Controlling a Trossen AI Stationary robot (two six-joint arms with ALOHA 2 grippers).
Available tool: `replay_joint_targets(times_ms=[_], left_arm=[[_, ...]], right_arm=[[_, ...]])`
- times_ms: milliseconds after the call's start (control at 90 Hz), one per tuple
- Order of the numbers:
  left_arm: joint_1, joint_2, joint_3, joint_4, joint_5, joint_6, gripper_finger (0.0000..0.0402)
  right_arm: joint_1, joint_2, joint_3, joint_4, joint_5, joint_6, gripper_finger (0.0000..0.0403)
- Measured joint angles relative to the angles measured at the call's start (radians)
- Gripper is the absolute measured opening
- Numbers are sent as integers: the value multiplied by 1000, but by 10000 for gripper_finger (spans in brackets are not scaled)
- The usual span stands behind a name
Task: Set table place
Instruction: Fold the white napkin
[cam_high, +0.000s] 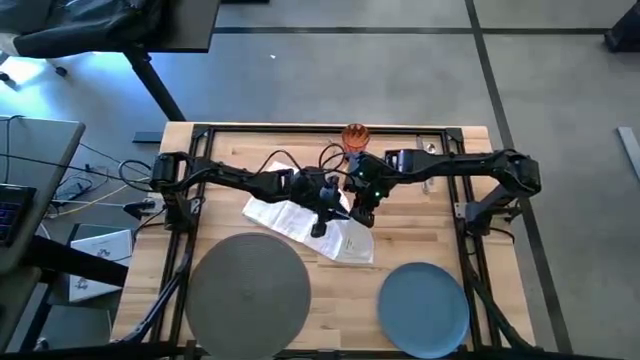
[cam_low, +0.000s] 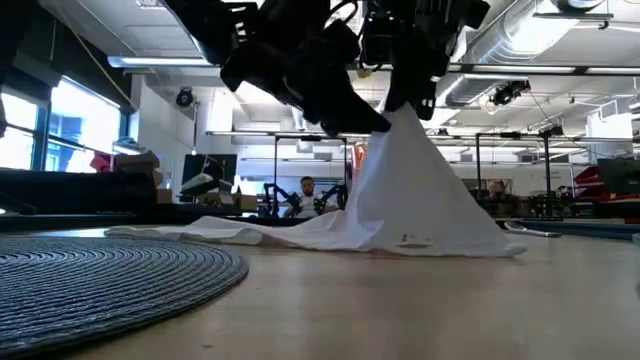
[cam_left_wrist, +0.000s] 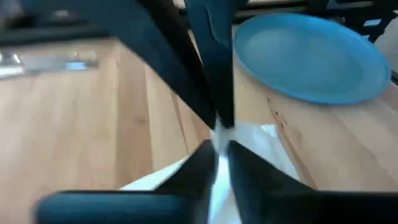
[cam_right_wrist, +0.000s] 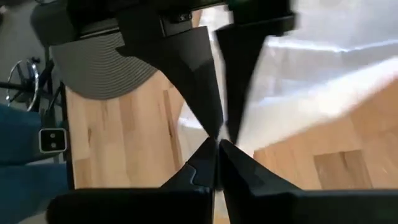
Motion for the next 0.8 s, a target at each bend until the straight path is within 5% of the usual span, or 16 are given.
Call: replay_joint_targets(times_ms=[189, 333, 467, 633, 800], left_arm=[[1, -13, -1, -40, -13, -10, 1], [6, -29, -1, -77, -15, 12, 0], [6, -32, -1, -89, -7, 21, 0], [6, -34, -1, -97, -5, 16, 0], [6, -34, -2, -99, 19, 13, 0]], right_arm=[[11, -22, -3, -62, 8, 46, 82], [74, -62, -83, -118, 169, 51, 164], [142, -92, -228, 28, 224, 73, 215], [197, -87, -396, 329, 249, 141, 221], [219, -87, -506, 467, 386, 234, 173]])
